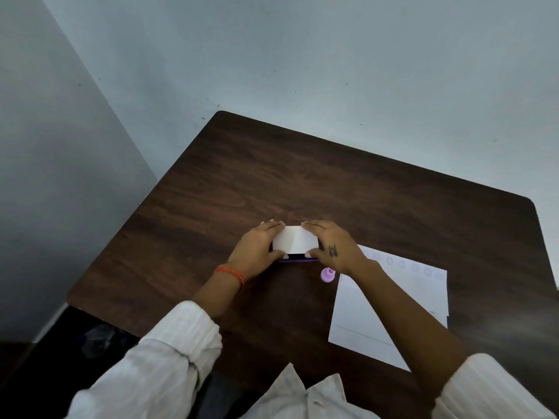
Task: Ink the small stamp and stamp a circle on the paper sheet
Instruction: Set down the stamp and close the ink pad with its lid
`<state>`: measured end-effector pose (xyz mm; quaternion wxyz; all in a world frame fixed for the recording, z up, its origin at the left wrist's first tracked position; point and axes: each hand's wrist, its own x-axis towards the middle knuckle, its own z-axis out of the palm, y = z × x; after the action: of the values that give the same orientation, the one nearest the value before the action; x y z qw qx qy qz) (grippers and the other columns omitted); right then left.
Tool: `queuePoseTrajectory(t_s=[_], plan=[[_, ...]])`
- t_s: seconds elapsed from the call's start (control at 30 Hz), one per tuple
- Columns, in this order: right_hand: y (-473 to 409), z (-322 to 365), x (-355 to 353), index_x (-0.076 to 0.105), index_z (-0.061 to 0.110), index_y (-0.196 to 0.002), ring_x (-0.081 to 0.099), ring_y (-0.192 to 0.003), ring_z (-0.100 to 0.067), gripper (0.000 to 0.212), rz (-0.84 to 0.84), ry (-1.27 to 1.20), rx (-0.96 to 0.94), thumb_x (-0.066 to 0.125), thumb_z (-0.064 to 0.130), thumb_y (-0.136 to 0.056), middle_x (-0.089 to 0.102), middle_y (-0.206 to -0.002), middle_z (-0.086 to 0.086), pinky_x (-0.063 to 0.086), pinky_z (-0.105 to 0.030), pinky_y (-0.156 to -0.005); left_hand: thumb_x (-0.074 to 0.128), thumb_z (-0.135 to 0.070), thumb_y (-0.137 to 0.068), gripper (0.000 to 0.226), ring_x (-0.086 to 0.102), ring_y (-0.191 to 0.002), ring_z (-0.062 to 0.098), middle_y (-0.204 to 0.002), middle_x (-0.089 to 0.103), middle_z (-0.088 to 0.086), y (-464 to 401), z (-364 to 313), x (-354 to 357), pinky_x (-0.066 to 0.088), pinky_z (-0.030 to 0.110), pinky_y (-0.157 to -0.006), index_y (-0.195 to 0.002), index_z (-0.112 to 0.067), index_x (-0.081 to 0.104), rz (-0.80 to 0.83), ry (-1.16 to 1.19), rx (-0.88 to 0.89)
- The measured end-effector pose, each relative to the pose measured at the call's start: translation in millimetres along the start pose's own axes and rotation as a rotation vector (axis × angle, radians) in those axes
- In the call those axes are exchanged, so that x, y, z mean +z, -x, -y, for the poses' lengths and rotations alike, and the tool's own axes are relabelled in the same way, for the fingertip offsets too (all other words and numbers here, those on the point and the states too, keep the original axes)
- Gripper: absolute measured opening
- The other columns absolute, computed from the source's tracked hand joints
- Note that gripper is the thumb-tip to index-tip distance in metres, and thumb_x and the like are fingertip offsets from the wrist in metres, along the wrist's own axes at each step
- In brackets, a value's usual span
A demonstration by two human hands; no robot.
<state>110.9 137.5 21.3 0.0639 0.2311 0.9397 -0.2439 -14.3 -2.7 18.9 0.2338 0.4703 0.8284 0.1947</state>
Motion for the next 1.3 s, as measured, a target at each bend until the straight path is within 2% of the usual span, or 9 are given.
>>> queuePoseTrajectory(t_s=[0.13, 0.33, 0.83, 1.3], plan=[[4.0, -8.0, 3.3, 0.036, 0.017, -0.138, 0.035, -0.135, -0.023, 0.065, 0.041, -0.030, 0.065, 0.067, 0.022, -0.081, 0.039, -0.148, -0.005, 0.029, -0.032, -0.111, 0.065, -0.028, -0.082, 0.070, 0.022, -0.141, 0.021, -0.152, 0.029, 0.003, -4.0, -5.1, 9.2, 0.018, 0.036, -0.116, -0.141, -0.018, 0.028, 0.065, -0.021, -0.018], [5.7, -13.5, 7.5, 0.035, 0.015, -0.138, 0.033, -0.136, -0.023, 0.064, 0.067, -0.051, 0.057, 0.065, 0.020, -0.082, 0.037, -0.149, -0.007, 0.027, -0.032, -0.112, 0.065, -0.030, -0.082, 0.071, 0.021, -0.142, 0.022, -0.153, 0.028, 0.003, -7.2, -3.9, 17.1, 0.020, 0.039, -0.117, -0.141, -0.018, 0.027, 0.106, -0.035, -0.040], [3.2, -18.1, 16.2, 0.031, 0.015, -0.140, 0.027, -0.139, -0.022, 0.064, 0.071, -0.072, 0.056, 0.063, 0.020, -0.084, 0.033, -0.151, -0.006, 0.022, -0.032, -0.114, 0.063, -0.030, -0.083, 0.069, 0.026, -0.139, 0.021, -0.153, 0.026, 0.002, -13.0, -0.4, 20.7, 0.025, 0.040, -0.116, -0.141, -0.017, 0.027, 0.135, -0.064, -0.030], [-0.2, -19.0, 18.1, 0.031, 0.016, -0.140, 0.025, -0.141, -0.020, 0.066, 0.082, -0.088, 0.078, 0.064, 0.020, -0.083, 0.031, -0.152, -0.004, 0.020, -0.032, -0.115, 0.060, -0.028, -0.085, 0.069, 0.024, -0.140, 0.022, -0.154, 0.024, 0.004, -13.2, -1.1, 24.5, 0.022, 0.038, -0.117, -0.142, -0.015, 0.024, 0.128, -0.044, -0.046]])
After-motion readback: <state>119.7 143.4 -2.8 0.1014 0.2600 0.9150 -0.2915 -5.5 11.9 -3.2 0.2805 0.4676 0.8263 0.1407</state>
